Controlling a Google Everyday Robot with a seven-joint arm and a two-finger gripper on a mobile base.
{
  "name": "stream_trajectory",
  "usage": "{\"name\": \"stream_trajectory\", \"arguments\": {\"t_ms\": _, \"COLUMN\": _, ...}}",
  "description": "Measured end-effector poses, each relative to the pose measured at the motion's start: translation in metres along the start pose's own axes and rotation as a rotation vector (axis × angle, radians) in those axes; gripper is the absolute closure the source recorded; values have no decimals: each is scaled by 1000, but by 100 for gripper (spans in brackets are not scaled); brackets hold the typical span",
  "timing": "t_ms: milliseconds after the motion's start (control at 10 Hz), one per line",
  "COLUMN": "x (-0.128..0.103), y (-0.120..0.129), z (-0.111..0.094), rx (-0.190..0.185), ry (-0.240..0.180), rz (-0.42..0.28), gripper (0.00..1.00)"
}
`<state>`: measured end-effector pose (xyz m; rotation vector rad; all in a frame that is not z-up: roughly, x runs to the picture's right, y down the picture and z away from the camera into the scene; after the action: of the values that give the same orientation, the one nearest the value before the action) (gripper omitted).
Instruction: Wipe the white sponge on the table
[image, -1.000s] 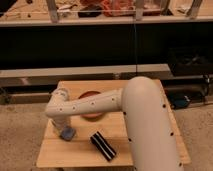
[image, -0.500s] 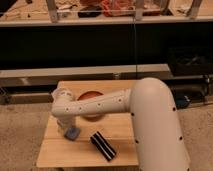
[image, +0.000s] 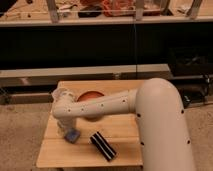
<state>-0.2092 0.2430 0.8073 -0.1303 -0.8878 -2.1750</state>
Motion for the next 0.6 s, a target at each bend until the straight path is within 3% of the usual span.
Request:
{"name": "stream_trajectory", "arguments": {"t_ms": 200, "x": -16, "y": 3, "z": -2, "rx": 1, "ry": -8, "rz": 21, "gripper": 100}}
{"name": "stream_trajectory", "arguments": {"t_ms": 600, "x": -39, "y": -20, "z": -2, "rx": 0, "ry": -36, "rz": -2, "gripper": 100}}
